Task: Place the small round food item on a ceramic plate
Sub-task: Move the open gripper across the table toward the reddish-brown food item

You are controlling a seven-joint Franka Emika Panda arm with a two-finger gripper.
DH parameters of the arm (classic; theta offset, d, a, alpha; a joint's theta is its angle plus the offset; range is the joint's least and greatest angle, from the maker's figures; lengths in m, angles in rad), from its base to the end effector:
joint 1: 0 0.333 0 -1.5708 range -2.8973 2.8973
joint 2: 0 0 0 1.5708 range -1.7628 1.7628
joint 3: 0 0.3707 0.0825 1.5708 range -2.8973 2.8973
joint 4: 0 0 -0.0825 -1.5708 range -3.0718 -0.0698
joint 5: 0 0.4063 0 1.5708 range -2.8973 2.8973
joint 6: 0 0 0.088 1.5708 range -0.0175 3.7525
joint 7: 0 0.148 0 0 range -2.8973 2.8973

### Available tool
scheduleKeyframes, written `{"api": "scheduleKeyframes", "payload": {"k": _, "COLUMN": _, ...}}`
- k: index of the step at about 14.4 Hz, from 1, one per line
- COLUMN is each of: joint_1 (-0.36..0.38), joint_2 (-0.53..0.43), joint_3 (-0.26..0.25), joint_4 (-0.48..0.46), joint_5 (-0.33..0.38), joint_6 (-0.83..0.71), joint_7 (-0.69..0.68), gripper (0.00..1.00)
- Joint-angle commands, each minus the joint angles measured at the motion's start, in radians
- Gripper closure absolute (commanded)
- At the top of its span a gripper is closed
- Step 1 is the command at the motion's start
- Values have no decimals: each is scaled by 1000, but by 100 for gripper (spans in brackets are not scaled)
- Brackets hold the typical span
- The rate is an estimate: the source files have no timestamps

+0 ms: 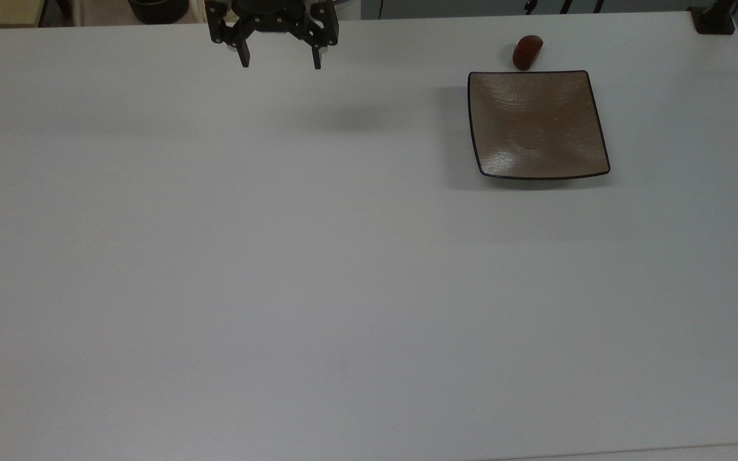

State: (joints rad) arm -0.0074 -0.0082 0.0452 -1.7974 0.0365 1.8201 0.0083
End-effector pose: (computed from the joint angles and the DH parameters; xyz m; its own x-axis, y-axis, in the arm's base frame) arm 0.5859 0.0267 0.5517 0.9993 0.0205 0.0304 0.0216 -0.9991 -0.0355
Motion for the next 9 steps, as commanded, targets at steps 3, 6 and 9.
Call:
{"api": "scheduleKeyframes", "payload": {"k": 3, "joint_1": 1, "joint_2": -24, "joint_3": 7, "joint_4": -14, "joint_5": -18, "joint_6": 10, "joint_7": 18, "gripper": 0}}
{"api": "scheduleKeyframes", "payload": {"k": 6, "joint_1": 1, "joint_2": -24, "joint_3": 7, "joint_4": -14, "joint_5": -17, "joint_6": 11, "joint_7": 19, "gripper": 0}}
{"api": "scheduleKeyframes", "payload": {"k": 9, "joint_1": 1, "joint_2": -24, "joint_3": 10, "joint_4": -19, "joint_5": -11, "joint_6": 10, "joint_7": 22, "gripper": 0}}
